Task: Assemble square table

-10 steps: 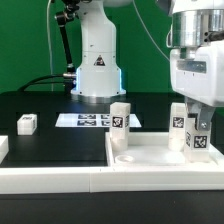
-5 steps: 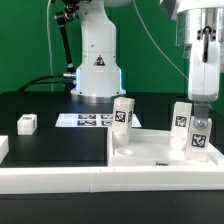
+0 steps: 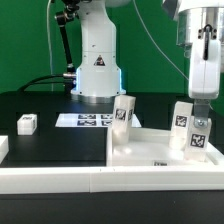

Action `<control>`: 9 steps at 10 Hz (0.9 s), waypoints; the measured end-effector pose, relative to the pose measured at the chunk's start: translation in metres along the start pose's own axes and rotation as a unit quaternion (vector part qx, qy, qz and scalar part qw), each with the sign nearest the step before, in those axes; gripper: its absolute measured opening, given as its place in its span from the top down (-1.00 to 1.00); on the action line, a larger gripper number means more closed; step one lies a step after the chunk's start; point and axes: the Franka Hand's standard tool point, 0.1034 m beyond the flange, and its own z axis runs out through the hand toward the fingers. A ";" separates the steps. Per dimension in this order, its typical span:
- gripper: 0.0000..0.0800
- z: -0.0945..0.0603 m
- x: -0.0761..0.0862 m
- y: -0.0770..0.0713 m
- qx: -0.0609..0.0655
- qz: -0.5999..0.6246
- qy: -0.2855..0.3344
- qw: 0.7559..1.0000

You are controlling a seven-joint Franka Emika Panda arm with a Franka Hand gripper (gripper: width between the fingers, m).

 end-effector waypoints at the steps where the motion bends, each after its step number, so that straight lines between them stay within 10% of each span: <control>1: -0.18 -0.001 0.001 0.000 -0.005 -0.023 0.001 1.000; 4: -0.60 -0.030 0.011 -0.007 -0.009 -0.144 -0.016 0.989; 9: -0.62 -0.037 0.028 -0.005 0.001 -0.189 -0.022 0.982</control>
Offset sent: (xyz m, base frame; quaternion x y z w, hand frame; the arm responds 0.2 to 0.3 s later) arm -0.0219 -0.0149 0.0386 -0.0181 -0.0571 -0.1632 0.9848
